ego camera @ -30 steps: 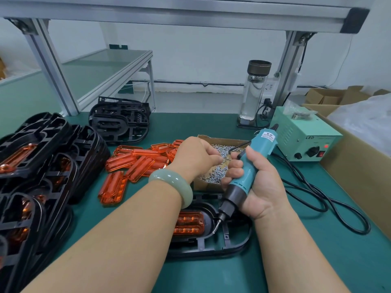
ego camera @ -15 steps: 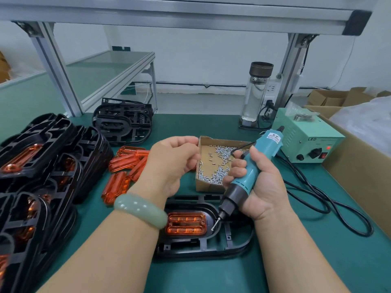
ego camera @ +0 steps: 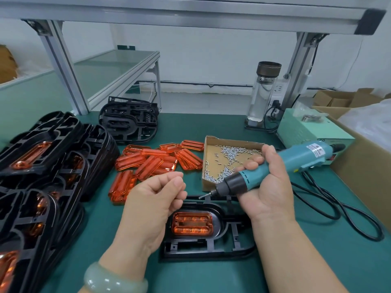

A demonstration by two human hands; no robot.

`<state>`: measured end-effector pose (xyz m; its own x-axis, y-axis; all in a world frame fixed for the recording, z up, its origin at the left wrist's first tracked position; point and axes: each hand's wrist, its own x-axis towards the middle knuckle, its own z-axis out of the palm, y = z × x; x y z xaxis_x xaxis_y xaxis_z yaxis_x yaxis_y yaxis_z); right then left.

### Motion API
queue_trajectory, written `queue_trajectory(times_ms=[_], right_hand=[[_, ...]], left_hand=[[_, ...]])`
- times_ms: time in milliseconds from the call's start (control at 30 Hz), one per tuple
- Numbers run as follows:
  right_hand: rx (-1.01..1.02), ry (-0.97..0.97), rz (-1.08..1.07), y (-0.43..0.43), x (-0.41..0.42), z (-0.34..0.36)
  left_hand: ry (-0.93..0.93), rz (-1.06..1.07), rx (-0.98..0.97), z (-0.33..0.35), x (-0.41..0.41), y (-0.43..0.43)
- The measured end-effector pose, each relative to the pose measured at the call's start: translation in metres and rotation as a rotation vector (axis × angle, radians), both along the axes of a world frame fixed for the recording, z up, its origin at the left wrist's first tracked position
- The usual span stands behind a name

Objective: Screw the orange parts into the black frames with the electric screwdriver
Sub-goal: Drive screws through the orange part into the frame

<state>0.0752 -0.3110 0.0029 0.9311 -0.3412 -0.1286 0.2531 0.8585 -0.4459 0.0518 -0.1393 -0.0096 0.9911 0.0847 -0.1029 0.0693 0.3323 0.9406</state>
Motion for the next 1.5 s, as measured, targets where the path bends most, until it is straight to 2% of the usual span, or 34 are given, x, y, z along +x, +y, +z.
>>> queue_trajectory(times_ms=[200, 300, 500, 667, 800, 933, 1067, 1233, 1500], right_hand=[[0.145, -0.01, -0.085, -0.003, -0.002, 0.005], [0.154, -0.011, -0.101, -0.003, -0.002, 0.008], [0.131, -0.01, -0.105, 0.001, -0.005, 0.007], [0.147, -0.011, -0.103, 0.0, -0.004, 0.007], [0.132, -0.001, -0.099, 0.002, -0.004, 0.007], [0.126, 0.008, -0.088, 0.004, -0.005, 0.007], [0.126, 0.001, -0.09, 0.002, -0.005, 0.008], [0.12, 0.001, -0.093, 0.001, -0.005, 0.008], [0.118, 0.003, -0.098, 0.003, -0.006, 0.008]], left_hand=[[0.052, -0.082, -0.092, -0.003, -0.002, -0.002], [0.033, -0.09, -0.015, -0.001, -0.004, -0.005], [-0.119, -0.045, 0.29, -0.004, -0.006, -0.01], [-0.143, -0.067, 0.193, 0.0, -0.008, -0.008], [-0.213, -0.103, 0.286, 0.001, -0.009, -0.014], [-0.233, -0.02, 0.349, 0.0, -0.008, -0.016], [-0.164, 0.038, 0.264, 0.001, -0.003, -0.007], [-0.032, -0.09, 0.219, 0.0, -0.004, -0.007], [0.183, -0.286, -0.107, 0.004, -0.005, -0.01]])
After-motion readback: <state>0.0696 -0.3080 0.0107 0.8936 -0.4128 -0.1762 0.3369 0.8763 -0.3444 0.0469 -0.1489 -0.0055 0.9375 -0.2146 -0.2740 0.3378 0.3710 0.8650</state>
